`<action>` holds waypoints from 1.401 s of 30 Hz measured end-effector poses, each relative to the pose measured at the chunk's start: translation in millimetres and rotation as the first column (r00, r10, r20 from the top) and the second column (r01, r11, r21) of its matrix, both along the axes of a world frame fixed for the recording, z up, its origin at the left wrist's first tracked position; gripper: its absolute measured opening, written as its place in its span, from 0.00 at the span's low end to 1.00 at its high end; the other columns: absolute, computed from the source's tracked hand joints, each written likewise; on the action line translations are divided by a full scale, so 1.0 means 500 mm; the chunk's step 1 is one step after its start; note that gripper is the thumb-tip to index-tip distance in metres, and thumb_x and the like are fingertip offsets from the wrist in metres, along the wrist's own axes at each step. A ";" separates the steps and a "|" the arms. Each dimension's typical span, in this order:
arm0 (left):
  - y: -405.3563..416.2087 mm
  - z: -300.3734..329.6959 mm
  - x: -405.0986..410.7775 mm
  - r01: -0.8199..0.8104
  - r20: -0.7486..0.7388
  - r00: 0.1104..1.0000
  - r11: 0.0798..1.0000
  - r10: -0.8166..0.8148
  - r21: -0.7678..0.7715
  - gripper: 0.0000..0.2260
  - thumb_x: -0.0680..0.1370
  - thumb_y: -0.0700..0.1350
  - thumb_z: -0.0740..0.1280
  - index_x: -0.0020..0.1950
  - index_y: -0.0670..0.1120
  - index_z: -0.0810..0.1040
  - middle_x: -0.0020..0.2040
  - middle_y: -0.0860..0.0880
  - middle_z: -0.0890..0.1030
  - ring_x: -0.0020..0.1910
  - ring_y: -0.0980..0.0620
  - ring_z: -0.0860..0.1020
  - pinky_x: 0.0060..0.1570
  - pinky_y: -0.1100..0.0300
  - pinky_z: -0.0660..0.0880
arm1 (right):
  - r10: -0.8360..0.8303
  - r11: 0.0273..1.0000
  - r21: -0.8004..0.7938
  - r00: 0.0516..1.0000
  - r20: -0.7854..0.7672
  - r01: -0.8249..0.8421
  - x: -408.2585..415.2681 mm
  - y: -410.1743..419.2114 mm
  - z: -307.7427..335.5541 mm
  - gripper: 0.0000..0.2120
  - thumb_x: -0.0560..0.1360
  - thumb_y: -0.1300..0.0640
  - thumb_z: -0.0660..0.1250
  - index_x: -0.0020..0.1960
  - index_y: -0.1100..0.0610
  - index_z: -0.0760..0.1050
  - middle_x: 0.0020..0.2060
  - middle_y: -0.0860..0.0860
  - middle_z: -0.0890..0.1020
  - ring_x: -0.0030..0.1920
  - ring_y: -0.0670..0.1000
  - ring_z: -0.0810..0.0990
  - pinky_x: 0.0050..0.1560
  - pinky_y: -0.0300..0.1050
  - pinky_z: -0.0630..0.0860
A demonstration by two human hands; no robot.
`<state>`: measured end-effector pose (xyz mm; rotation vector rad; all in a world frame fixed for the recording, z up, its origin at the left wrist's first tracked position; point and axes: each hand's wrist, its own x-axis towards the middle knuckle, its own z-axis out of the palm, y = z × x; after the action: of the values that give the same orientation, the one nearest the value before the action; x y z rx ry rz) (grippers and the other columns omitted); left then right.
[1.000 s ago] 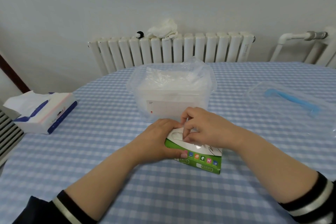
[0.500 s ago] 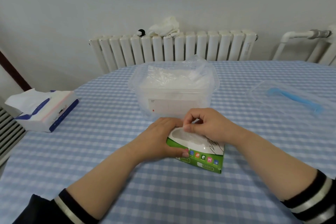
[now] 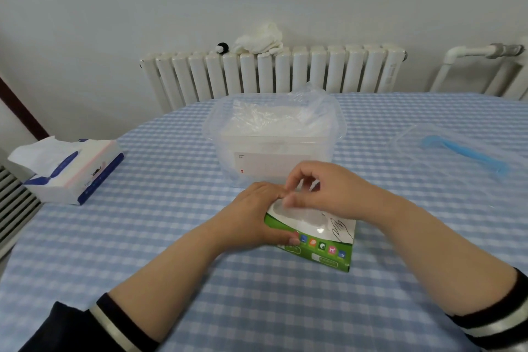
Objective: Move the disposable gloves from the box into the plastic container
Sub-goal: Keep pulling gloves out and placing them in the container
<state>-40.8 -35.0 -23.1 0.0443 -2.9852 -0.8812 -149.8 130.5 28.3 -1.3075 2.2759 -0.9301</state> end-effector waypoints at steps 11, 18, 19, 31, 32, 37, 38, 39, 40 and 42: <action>0.006 0.009 0.005 -0.005 0.018 1.000 1.000 0.005 0.006 0.33 0.66 0.58 0.77 0.68 0.58 0.68 0.61 0.61 0.70 0.63 0.62 0.65 0.65 0.62 0.66 | -0.054 0.934 -0.334 0.973 0.222 0.128 0.032 -0.023 -0.039 0.08 0.74 0.61 0.72 0.38 0.51 0.80 0.36 0.42 0.82 0.39 0.39 0.78 0.46 0.32 0.73; 0.010 0.018 0.007 -0.006 0.051 0.999 1.000 0.006 -0.007 0.33 0.66 0.60 0.77 0.67 0.58 0.67 0.58 0.61 0.68 0.60 0.59 0.67 0.62 0.61 0.67 | 0.151 0.629 -0.591 0.667 0.729 0.504 0.016 -0.009 0.030 0.05 0.67 0.56 0.69 0.34 0.52 0.82 0.33 0.48 0.82 0.34 0.45 0.79 0.38 0.37 0.77; 0.010 0.019 0.007 -0.002 0.047 0.999 1.000 0.003 -0.006 0.34 0.66 0.60 0.77 0.68 0.57 0.68 0.59 0.62 0.68 0.62 0.60 0.66 0.65 0.61 0.66 | 0.168 0.598 -0.613 0.667 0.726 0.516 0.014 -0.005 0.039 0.05 0.68 0.56 0.68 0.35 0.52 0.82 0.33 0.48 0.82 0.35 0.45 0.80 0.39 0.36 0.78; -0.001 0.041 0.010 -0.084 -0.188 0.974 0.970 0.128 0.228 0.21 0.70 0.61 0.70 0.62 0.60 0.74 0.60 0.63 0.75 0.62 0.61 0.73 0.62 0.63 0.69 | 0.163 0.225 -0.749 0.734 0.659 0.623 0.009 0.051 0.130 0.11 0.70 0.55 0.68 0.48 0.60 0.81 0.40 0.50 0.85 0.43 0.47 0.83 0.44 0.39 0.78; -0.002 0.054 0.010 -0.090 -0.340 0.916 0.935 0.212 0.342 0.18 0.73 0.65 0.64 0.58 0.57 0.77 0.57 0.60 0.79 0.59 0.58 0.76 0.60 0.60 0.72 | 0.116 0.203 -0.773 0.769 0.628 0.600 0.011 0.053 0.132 0.10 0.70 0.55 0.69 0.48 0.59 0.82 0.40 0.49 0.86 0.43 0.46 0.83 0.45 0.38 0.78; 0.024 0.176 -0.010 0.179 -0.378 0.909 0.654 0.177 0.735 0.43 0.68 0.77 0.42 0.54 0.48 0.84 0.54 0.46 0.85 0.58 0.47 0.80 0.57 0.57 0.75 | -0.256 0.379 -0.899 0.959 0.126 0.219 0.037 0.052 0.116 0.09 0.73 0.54 0.69 0.53 0.51 0.82 0.46 0.39 0.85 0.50 0.41 0.82 0.53 0.34 0.75; 0.033 0.203 -0.013 0.200 -0.341 0.931 0.596 0.132 0.778 0.45 0.70 0.75 0.40 0.57 0.45 0.82 0.56 0.43 0.84 0.61 0.46 0.80 0.61 0.54 0.74 | -0.295 0.455 -0.886 0.954 -0.059 0.086 0.039 0.049 0.106 0.09 0.74 0.56 0.69 0.55 0.52 0.80 0.49 0.39 0.84 0.52 0.42 0.82 0.55 0.35 0.74; 0.039 0.227 -0.017 0.218 -0.316 0.945 0.558 0.085 0.801 0.44 0.73 0.71 0.39 0.60 0.41 0.80 0.58 0.41 0.82 0.63 0.45 0.79 0.64 0.51 0.72 | -0.325 0.526 -0.849 0.908 -0.263 -0.057 0.037 0.045 0.097 0.09 0.76 0.58 0.69 0.56 0.54 0.80 0.52 0.42 0.83 0.54 0.44 0.82 0.57 0.38 0.74; 0.043 0.246 -0.022 0.226 -0.303 0.952 0.555 0.049 0.800 0.39 0.77 0.68 0.43 0.62 0.39 0.79 0.59 0.40 0.82 0.63 0.44 0.78 0.66 0.50 0.71 | -0.348 0.588 -0.788 0.823 -0.448 -0.180 0.032 0.041 0.088 0.08 0.76 0.59 0.69 0.56 0.56 0.81 0.53 0.45 0.83 0.55 0.47 0.81 0.59 0.41 0.75; 0.055 0.275 -0.031 0.198 -0.298 0.953 0.640 0.050 0.742 0.22 0.81 0.57 0.56 0.59 0.42 0.80 0.54 0.44 0.84 0.57 0.47 0.81 0.62 0.51 0.74 | -0.403 0.659 -0.685 0.622 -0.671 -0.312 0.019 0.035 0.077 0.08 0.77 0.60 0.70 0.54 0.60 0.83 0.54 0.51 0.83 0.58 0.53 0.80 0.61 0.46 0.75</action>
<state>-56.6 -7.6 114.2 -0.1815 -2.1310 -1.9118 -140.3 148.1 66.8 -2.4505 2.6077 -1.7393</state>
